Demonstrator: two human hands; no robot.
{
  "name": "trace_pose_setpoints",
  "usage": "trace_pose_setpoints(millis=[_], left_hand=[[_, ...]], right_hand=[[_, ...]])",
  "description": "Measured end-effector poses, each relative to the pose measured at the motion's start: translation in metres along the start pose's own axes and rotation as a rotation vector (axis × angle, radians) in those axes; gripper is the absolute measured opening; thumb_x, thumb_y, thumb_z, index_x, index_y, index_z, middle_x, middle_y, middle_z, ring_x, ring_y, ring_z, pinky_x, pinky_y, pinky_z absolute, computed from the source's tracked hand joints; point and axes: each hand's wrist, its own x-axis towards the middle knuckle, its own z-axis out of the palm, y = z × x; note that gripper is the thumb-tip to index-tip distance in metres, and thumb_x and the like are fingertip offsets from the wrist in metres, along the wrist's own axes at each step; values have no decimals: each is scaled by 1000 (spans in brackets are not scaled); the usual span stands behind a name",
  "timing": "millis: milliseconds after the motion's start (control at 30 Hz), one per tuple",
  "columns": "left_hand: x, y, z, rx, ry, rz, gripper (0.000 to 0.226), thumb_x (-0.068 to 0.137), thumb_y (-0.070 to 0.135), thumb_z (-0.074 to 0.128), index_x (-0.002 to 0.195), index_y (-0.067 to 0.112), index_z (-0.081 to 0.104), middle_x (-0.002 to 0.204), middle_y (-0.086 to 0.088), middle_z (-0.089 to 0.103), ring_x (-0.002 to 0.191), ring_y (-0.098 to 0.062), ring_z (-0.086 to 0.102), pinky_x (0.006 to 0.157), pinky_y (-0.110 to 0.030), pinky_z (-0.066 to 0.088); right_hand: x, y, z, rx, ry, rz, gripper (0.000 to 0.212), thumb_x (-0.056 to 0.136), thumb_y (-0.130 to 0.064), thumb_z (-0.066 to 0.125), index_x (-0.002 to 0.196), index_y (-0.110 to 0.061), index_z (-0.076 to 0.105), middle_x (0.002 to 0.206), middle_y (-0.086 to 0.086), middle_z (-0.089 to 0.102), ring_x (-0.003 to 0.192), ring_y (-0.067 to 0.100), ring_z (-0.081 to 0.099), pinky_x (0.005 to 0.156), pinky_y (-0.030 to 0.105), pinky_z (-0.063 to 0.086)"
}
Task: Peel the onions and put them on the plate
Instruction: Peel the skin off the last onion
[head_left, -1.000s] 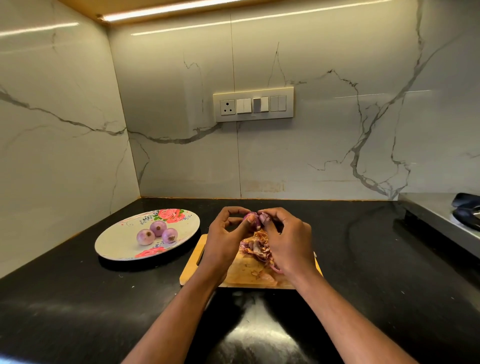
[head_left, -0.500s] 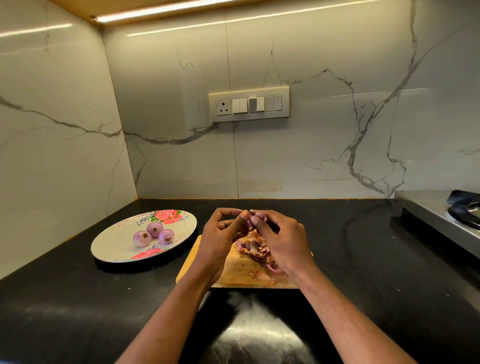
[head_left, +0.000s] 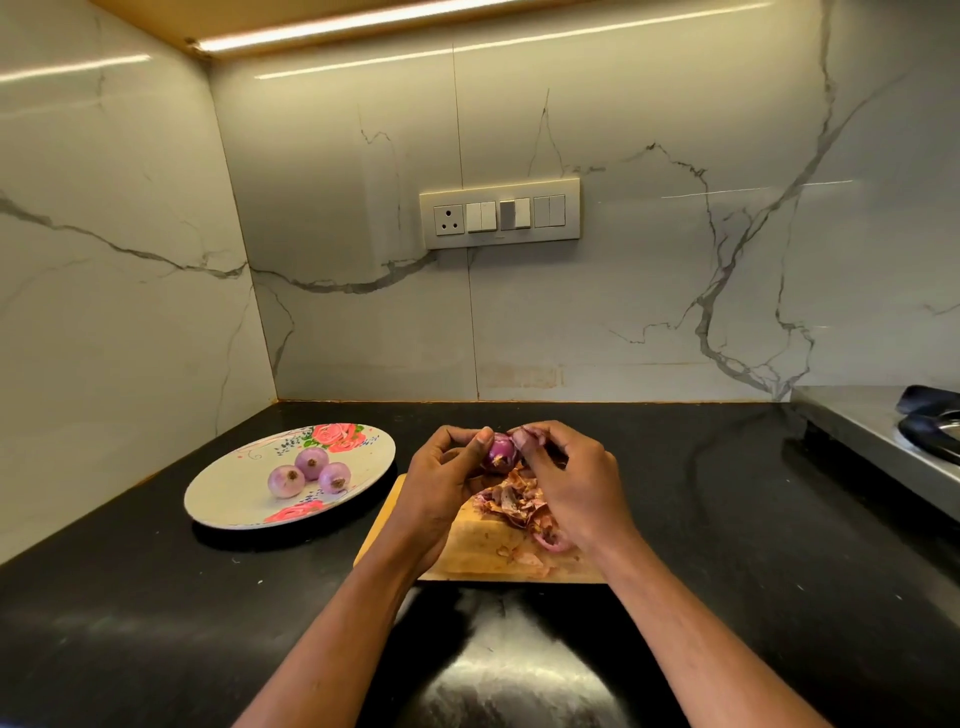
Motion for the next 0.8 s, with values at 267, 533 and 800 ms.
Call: trace_pose_setpoints(millis=[267,533,800], left_hand=[[0,0,-1,44,-48,9,22,94,20,60,111,6,62,104,-12,73,99,-25,73,88,-37,59],[2,-1,-2,18,42,10,16,100,16,54,114,13,61,106,-12,72,97,-25,73,80,-33,59],[3,-2,-3,28,58,38,23,94,19,63,116,13,62,103,-11,75,100,-26,73,92,-40,58]], right_hand=[[3,4,0,-48,43,13,11,94,-25,69,103,-25,74,88,-19,68,83,-5,62,69,3,47],[5,11,-3,-239,-45,76,27,97,-9,60,119,-22,72,113,-5,72,97,3,62,78,4,43],[6,4,-3,-44,-113,110,27,102,-32,55,125,-27,68,119,-12,69,109,1,60,80,4,42]])
